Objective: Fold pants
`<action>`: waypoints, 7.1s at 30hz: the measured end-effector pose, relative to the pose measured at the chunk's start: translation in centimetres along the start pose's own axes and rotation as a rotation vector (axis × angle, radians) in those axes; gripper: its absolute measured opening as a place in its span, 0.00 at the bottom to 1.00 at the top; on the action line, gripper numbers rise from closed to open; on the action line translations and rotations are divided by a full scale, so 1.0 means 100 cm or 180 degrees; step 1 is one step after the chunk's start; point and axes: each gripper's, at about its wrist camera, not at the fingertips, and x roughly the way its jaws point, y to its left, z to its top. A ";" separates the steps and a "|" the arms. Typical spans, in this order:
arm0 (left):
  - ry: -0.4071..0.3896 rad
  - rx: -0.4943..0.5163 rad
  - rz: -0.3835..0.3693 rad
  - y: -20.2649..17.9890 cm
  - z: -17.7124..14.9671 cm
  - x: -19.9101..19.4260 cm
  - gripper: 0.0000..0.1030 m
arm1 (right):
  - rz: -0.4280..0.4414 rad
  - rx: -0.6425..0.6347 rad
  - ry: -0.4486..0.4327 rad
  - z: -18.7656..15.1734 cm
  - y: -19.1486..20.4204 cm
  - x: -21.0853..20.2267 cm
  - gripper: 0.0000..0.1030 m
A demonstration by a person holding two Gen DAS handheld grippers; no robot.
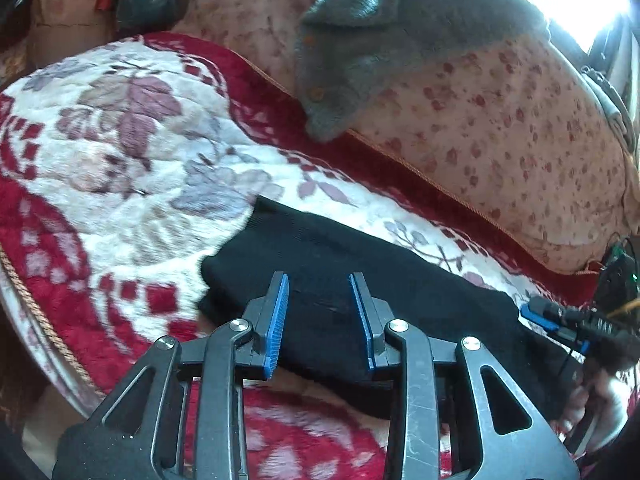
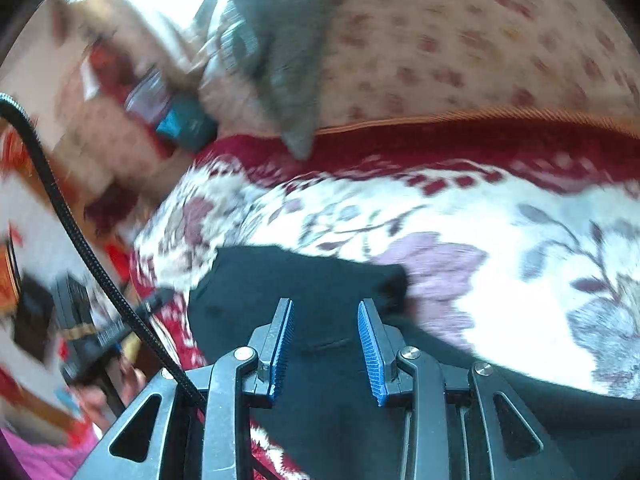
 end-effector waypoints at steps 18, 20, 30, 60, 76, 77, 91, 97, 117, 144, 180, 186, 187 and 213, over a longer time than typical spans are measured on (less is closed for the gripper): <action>0.0249 0.0097 0.0221 -0.006 -0.021 0.039 0.30 | 0.0350 0.0563 -0.0049 0.023 -0.049 0.031 0.23; 0.0241 0.0121 0.0231 -0.007 -0.020 0.037 0.30 | 0.0313 0.0511 -0.0046 0.018 -0.045 0.028 0.23; 0.0144 0.0389 0.0215 -0.049 -0.015 0.018 0.30 | -0.0015 0.0117 -0.0080 -0.010 -0.015 -0.017 0.39; 0.0588 0.1170 -0.0573 -0.228 -0.063 0.031 0.45 | -0.0519 0.0482 -0.0510 -0.091 -0.064 -0.168 0.44; 0.0839 0.1744 -0.1152 -0.319 -0.085 0.043 0.46 | -0.0926 0.1291 -0.0810 -0.177 -0.129 -0.268 0.48; 0.0843 0.1787 -0.1194 -0.325 -0.086 0.042 0.46 | -0.0927 0.1349 -0.0841 -0.180 -0.133 -0.273 0.48; 0.1298 0.2323 -0.1897 -0.393 -0.098 0.068 0.46 | -0.0710 0.1957 -0.1336 -0.196 -0.180 -0.297 0.49; 0.1593 0.2652 -0.2263 -0.422 -0.102 0.083 0.57 | -0.0501 0.1973 -0.1473 -0.207 -0.193 -0.303 0.40; 0.2561 0.3627 -0.2844 -0.500 -0.156 0.113 0.66 | -0.0077 0.1947 -0.1623 -0.233 -0.201 -0.310 0.38; 0.1784 0.3523 -0.3117 -0.471 -0.099 0.065 0.14 | 0.0727 0.1566 -0.1900 -0.186 -0.160 -0.308 0.11; 0.1292 0.1527 -0.1871 -0.171 -0.004 0.072 0.13 | 0.1165 0.0724 -0.0153 -0.072 -0.029 -0.056 0.37; 0.1113 0.1533 -0.1946 -0.173 0.004 0.045 0.13 | 0.1125 0.0657 -0.0393 -0.068 -0.026 -0.091 0.37; 0.1104 0.1539 -0.1960 -0.176 0.003 0.041 0.13 | 0.1065 0.0654 -0.0462 -0.067 -0.027 -0.100 0.37; 0.1226 0.1460 -0.1595 -0.209 -0.052 0.057 0.18 | 0.0090 0.0861 -0.0643 -0.069 -0.070 -0.124 0.37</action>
